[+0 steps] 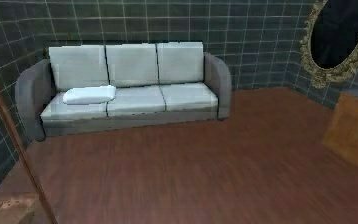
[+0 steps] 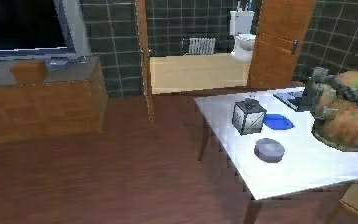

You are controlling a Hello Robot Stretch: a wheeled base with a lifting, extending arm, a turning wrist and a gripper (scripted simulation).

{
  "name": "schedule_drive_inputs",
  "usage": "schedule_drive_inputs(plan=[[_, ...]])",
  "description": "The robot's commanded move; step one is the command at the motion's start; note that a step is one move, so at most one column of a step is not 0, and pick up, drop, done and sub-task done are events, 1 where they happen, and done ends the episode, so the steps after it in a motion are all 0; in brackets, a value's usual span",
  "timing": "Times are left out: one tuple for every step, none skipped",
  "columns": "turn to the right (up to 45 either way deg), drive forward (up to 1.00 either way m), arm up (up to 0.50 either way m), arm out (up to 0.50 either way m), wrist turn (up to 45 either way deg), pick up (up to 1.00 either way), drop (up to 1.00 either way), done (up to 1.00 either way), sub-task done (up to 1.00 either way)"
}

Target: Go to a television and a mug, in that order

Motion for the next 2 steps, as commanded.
schedule_drive_inputs(plan=[[45.0,0.0,0.0,0.0,0.0,0.0,0.0,0.0,0.0],[30.0,0.0,0.0,0.0,0.0,0.0,0.0,0.0,0.0]])
